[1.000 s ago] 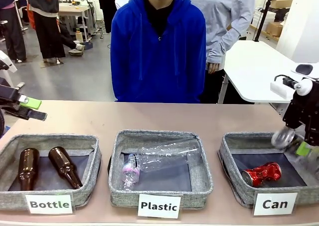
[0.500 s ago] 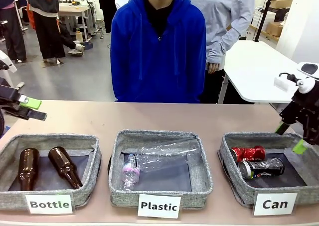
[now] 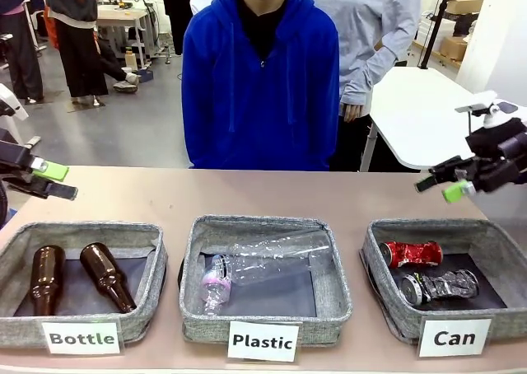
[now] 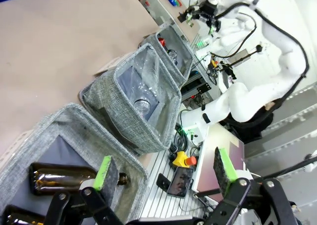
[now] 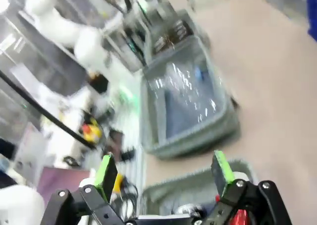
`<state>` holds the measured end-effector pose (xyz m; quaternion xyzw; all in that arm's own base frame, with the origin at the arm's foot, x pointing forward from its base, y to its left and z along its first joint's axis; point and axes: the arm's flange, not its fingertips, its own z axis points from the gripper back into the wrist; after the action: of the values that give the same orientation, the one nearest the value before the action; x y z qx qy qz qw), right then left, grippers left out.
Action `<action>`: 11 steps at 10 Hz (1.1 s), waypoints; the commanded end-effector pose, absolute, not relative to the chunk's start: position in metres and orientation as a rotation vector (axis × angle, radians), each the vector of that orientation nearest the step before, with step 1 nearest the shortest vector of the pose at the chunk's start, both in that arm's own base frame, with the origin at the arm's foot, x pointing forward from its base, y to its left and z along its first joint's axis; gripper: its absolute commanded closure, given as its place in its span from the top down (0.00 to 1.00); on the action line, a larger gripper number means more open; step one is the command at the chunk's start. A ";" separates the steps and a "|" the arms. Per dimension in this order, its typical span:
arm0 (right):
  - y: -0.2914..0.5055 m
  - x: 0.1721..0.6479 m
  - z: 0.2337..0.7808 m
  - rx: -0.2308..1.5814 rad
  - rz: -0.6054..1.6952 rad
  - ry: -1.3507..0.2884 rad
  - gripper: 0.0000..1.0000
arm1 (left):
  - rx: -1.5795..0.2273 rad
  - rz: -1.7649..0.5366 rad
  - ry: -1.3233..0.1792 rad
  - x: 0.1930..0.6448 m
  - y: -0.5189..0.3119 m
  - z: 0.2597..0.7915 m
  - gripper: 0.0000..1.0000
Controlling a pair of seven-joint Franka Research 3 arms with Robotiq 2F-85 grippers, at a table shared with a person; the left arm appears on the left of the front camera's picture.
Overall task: Sort the can waste into the basket.
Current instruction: Pick up the can waste from the table and place it in the right Fabric basket.
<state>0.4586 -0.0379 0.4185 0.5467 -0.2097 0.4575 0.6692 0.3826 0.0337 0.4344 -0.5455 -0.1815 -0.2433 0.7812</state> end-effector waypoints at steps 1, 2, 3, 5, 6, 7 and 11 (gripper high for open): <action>-0.033 0.487 0.408 1.678 0.533 -0.607 1.00 | -1.181 -0.515 -0.399 0.381 0.032 0.437 1.00; -0.042 0.490 0.417 1.665 0.498 -0.648 1.00 | -1.181 -0.515 -0.399 0.381 0.032 0.437 1.00; -0.043 0.493 0.411 1.612 0.502 -0.677 1.00 | -1.181 -0.515 -0.399 0.381 0.032 0.437 1.00; -0.040 0.484 0.400 1.524 0.800 -0.532 1.00 | -1.181 -0.515 -0.399 0.381 0.032 0.437 1.00; -0.040 0.484 0.400 1.524 0.800 -0.532 1.00 | -1.181 -0.515 -0.399 0.381 0.032 0.437 1.00; -0.040 0.484 0.400 1.524 0.800 -0.532 1.00 | -1.181 -0.515 -0.399 0.381 0.032 0.437 1.00; -0.040 0.484 0.400 1.524 0.800 -0.532 1.00 | -1.181 -0.515 -0.399 0.381 0.032 0.437 1.00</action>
<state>0.4844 -0.0405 0.3974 0.6709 -0.2266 0.3402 0.6187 0.3826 0.0338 0.4344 -0.5455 -0.1815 -0.2432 0.7812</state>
